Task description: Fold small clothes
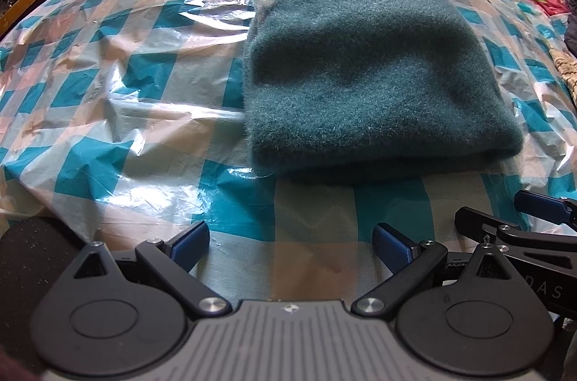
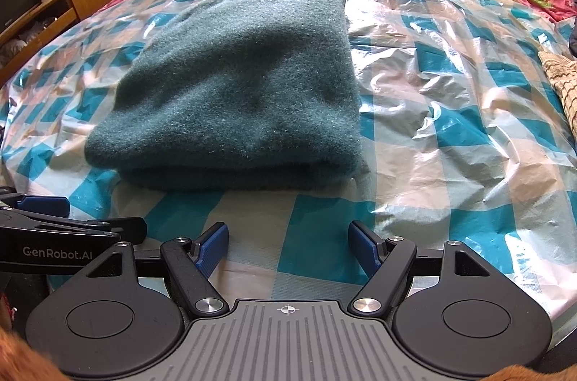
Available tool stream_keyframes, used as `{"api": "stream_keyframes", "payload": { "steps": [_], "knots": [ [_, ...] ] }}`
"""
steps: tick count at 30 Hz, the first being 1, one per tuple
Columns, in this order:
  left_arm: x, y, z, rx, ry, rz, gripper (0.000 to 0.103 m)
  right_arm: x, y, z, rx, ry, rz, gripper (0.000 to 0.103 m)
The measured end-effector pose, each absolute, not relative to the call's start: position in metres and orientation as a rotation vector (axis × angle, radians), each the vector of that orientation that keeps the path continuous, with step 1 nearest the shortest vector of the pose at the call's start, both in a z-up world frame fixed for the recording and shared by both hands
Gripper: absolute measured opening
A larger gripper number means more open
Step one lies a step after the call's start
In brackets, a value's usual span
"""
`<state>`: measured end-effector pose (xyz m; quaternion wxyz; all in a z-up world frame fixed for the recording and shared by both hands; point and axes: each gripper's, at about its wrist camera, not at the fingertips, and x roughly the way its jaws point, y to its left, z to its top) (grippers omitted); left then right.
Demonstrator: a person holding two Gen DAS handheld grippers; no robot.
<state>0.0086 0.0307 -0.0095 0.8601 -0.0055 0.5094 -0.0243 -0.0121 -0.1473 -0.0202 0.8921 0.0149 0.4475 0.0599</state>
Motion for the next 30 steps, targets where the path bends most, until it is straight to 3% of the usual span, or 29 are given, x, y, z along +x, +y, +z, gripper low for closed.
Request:
{"api": "stream_keyframes", "payload": {
  "steps": [30],
  "knots": [
    [0.0074, 0.0293, -0.0086, 0.001, 1.063, -0.049, 0.101, -0.0123, -0.1479, -0.0202, 0.03, 0.929, 0.124, 0.075]
  ]
}}
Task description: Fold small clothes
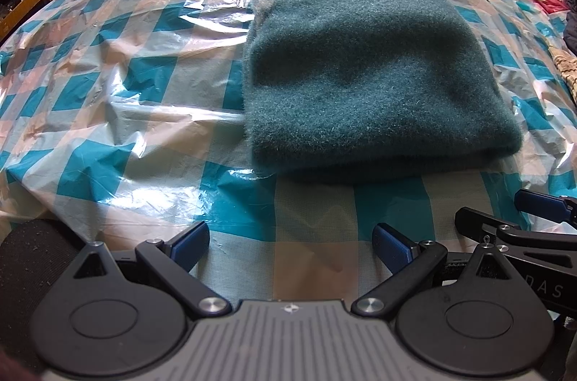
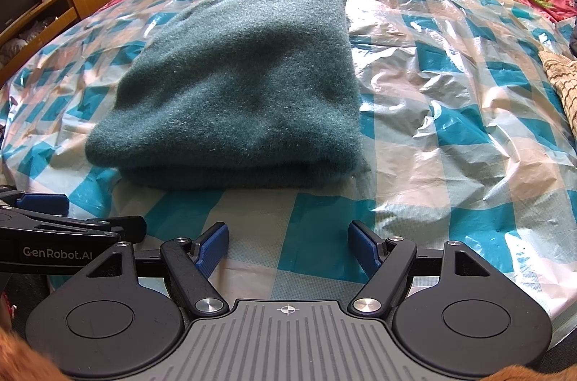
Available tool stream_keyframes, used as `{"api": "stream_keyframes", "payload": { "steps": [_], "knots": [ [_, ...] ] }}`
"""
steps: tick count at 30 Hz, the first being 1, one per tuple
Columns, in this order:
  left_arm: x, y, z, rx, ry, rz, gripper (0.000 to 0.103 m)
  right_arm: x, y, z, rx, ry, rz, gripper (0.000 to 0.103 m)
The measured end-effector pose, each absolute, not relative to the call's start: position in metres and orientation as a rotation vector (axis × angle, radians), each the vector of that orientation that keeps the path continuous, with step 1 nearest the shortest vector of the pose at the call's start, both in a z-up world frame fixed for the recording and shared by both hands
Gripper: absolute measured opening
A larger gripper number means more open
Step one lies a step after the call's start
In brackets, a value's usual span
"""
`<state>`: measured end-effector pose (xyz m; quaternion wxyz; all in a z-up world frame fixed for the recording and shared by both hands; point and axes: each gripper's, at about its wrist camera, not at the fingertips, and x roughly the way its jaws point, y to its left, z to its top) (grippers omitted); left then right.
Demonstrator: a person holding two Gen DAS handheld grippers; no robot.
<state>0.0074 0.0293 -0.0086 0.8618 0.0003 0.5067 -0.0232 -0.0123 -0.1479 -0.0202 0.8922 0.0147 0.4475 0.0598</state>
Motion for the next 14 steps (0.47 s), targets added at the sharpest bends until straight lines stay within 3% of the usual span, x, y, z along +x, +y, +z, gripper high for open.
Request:
{"api": "stream_keyframes", "payload": {
  "steps": [14],
  "knots": [
    [0.0065, 0.0296, -0.0071, 0.002, 1.062, -0.046, 0.101, -0.0134, -0.1465, -0.0203, 0.027, 0.929, 0.124, 0.075]
  ]
}}
